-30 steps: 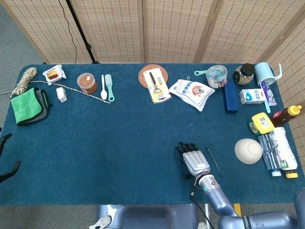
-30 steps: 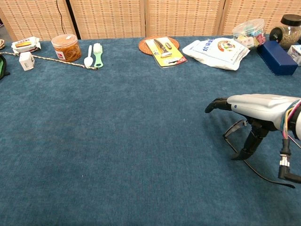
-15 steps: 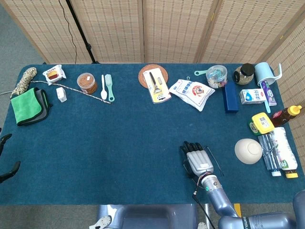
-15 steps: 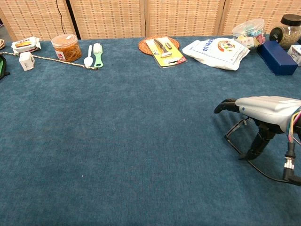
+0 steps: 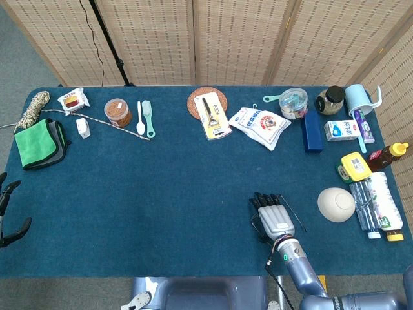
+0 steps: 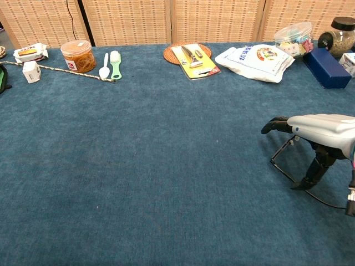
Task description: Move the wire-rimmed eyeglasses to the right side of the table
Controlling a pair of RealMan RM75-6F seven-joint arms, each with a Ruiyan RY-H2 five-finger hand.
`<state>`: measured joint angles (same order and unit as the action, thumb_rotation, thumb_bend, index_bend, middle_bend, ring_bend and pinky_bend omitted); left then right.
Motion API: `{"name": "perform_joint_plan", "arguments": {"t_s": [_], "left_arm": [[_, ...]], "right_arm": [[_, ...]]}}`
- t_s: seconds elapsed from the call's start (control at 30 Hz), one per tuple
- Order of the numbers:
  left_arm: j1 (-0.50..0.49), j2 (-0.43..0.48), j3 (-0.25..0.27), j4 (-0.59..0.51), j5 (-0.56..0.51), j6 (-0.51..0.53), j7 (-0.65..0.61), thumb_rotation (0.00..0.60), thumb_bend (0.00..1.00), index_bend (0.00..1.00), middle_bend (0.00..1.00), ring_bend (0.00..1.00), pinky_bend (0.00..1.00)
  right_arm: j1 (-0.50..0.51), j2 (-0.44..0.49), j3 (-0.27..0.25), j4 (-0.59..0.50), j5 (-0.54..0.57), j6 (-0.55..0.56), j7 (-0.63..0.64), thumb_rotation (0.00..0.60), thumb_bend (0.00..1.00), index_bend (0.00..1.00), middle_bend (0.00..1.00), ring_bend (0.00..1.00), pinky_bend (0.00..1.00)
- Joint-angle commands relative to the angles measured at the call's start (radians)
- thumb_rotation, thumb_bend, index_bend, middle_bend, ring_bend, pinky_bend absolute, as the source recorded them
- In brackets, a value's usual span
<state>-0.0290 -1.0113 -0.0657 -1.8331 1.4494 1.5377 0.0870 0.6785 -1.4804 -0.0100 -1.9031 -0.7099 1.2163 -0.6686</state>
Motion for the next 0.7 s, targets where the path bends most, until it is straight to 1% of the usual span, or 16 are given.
{"name": "perform_joint_plan", "arguments": {"t_s": [0.03, 0.23, 0.4, 0.7], "left_arm": [[-0.002, -0.002, -0.002, 0.002, -0.002, -0.001, 0.0, 0.6, 0.29, 0.15, 0.0, 0.03, 0.02], [-0.003, -0.003, -0.004, 0.009, -0.008, -0.002, -0.003, 0.6, 0.29, 0.15, 0.0, 0.03, 0.02], [-0.006, -0.009, -0.003, 0.011, -0.006, -0.006, -0.006, 0.6, 0.29, 0.15, 0.0, 0.03, 0.02], [-0.009, -0.009, -0.007, 0.013, -0.005, -0.002, -0.006, 0.6, 0.29, 0.15, 0.0, 0.03, 0.02]], "right_arm": [[-0.001, -0.006, 0.004, 0.01, 0.006, -0.003, -0.007, 0.6, 0.2, 0.1, 0.0, 0.0, 0.0], [-0.007, -0.013, 0.009, 0.034, 0.009, 0.017, -0.035, 0.6, 0.2, 0.12, 0.0, 0.0, 0.0], [-0.015, -0.014, 0.007, 0.036, 0.002, 0.034, -0.054, 0.6, 0.2, 0.19, 0.0, 0.0, 0.0], [-0.029, -0.023, 0.008, 0.048, 0.004, 0.06, -0.094, 0.6, 0.2, 0.26, 0.0, 0.0, 0.0]]}}
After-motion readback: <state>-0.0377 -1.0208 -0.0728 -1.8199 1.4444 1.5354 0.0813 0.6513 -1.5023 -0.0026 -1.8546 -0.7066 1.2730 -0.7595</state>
